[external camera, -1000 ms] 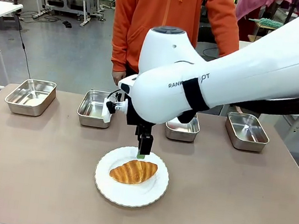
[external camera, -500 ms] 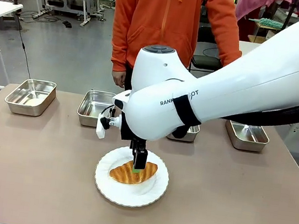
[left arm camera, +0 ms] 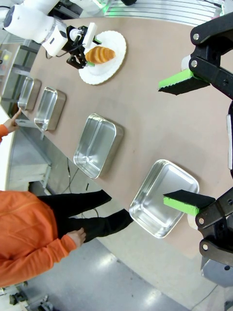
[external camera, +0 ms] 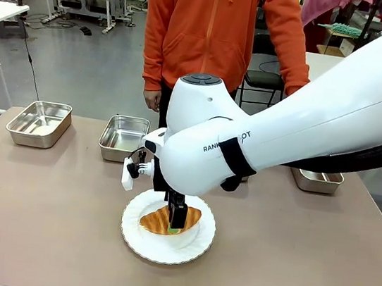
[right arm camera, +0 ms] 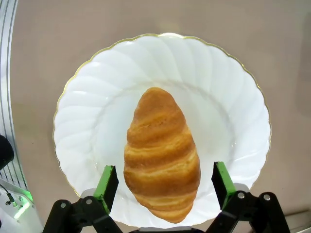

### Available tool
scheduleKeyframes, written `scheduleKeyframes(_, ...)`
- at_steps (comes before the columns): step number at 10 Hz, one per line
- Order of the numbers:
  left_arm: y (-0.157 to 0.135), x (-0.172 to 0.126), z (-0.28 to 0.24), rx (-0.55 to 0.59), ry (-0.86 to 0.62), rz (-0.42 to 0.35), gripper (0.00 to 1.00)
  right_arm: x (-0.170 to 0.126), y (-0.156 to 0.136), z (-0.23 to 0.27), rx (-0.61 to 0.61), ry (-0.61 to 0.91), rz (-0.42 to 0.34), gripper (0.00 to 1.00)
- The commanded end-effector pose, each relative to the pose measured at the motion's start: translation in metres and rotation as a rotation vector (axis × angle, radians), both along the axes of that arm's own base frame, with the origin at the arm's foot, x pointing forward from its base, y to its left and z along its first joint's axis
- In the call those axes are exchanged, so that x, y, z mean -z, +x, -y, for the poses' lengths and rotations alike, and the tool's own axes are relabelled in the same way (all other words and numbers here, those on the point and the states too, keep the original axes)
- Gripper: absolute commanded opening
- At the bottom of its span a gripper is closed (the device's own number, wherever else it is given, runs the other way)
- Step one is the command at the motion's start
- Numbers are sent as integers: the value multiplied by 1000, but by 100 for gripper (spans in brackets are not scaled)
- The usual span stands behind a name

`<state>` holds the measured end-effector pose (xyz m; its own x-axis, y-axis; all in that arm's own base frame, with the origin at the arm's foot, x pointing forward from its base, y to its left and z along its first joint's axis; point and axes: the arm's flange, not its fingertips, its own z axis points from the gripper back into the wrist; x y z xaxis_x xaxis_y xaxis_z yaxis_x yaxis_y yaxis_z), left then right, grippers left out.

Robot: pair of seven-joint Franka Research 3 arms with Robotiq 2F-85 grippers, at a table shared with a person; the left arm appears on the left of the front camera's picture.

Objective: Place the bread in the container.
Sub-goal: Place the Butter Roll into the Airtight Container indicated by the human.

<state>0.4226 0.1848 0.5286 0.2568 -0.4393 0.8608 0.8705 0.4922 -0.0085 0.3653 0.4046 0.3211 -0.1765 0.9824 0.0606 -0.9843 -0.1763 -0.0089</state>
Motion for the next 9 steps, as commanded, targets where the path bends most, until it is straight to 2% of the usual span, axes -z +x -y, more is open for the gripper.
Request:
scheduleKeyframes(1,-1,-1,-1,13,-9,14,100,4,-5,0,17,22,-13,100)
scheduleKeyframes(9,-1,-1,-1,13,-9,14,100,20,0,0,15,5,-27,100)
